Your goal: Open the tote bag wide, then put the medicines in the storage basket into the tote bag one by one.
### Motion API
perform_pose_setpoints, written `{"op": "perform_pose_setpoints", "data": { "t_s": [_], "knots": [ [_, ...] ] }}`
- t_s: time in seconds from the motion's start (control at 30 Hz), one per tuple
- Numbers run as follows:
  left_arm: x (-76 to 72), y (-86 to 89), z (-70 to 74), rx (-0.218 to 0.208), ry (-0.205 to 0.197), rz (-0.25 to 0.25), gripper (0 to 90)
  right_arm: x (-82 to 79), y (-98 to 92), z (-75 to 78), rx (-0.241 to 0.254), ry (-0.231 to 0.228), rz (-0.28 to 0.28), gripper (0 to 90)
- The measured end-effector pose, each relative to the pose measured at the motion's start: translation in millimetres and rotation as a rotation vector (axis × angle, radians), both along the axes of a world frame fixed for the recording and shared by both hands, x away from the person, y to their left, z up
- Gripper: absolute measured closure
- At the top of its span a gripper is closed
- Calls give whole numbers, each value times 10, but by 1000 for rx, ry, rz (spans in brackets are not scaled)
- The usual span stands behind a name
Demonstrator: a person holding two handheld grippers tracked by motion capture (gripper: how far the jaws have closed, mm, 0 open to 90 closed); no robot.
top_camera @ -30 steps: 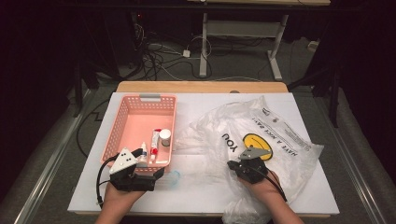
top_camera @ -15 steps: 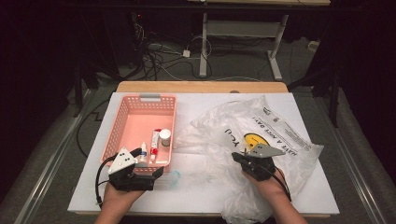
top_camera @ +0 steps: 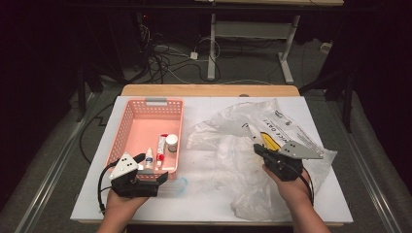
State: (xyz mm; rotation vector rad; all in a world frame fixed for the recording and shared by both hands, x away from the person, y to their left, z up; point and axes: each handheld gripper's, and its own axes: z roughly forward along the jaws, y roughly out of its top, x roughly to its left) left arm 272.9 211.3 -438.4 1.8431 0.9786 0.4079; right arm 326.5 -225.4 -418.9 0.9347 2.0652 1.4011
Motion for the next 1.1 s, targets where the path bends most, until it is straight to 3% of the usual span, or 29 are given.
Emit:
{"op": "perform_pose_setpoints", "data": {
  "t_s": [0.2, 0.73, 0.9, 1.1],
  "knots": [
    [14, 14, -2, -13, 5, 3, 0, -6, -74, 145, 38, -52, -29, 900],
    [23, 65, 15, -20, 4, 31, 0, 11, -56, 144, 23, -51, -25, 900],
    [58, 97, 82, -33, 10, 48, 0, 21, -11, 138, 11, -48, -22, 900],
    [137, 102, 156, -40, -10, 62, 0, 104, 29, 181, 17, -48, -13, 900]
  ]
}}
